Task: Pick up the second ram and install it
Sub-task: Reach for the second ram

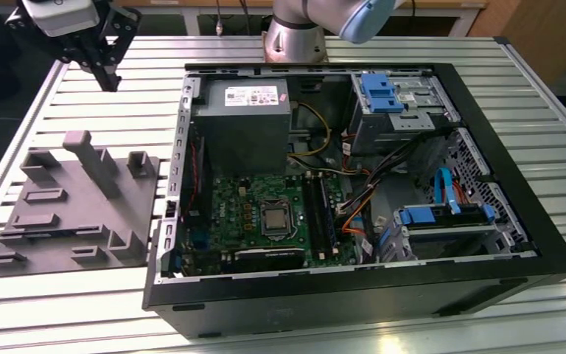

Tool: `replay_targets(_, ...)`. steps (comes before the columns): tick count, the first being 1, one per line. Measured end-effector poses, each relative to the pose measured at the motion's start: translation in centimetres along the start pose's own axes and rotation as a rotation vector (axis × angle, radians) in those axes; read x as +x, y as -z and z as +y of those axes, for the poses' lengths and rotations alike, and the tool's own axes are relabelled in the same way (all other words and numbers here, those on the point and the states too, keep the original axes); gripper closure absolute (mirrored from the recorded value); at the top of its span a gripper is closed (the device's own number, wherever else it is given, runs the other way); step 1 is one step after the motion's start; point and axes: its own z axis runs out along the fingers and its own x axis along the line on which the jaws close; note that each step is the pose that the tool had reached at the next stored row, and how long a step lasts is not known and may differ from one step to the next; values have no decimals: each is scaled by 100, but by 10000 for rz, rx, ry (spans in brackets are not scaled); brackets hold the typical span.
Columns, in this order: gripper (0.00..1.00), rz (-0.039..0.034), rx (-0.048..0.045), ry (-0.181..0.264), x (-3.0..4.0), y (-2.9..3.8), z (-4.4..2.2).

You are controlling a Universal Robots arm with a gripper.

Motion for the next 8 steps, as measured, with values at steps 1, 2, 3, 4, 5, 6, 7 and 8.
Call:
replay_targets(1, 89, 0, 0, 0, 2, 0, 0)
replay_targets(2, 89, 0, 0, 0, 5, 0, 0)
replay_targets(3, 89, 0, 0, 1, 8, 0, -1)
replay_targets(4, 89, 0, 0, 0, 11, 0, -1)
replay_targets(5, 89, 0, 0, 0, 14, 0, -1)
replay_targets(6, 89, 0, 0, 0, 17, 0, -1)
replay_targets(7, 89, 0, 0, 0, 21, 0, -2)
replay_targets(8, 89, 1, 1, 0, 24, 0, -2)
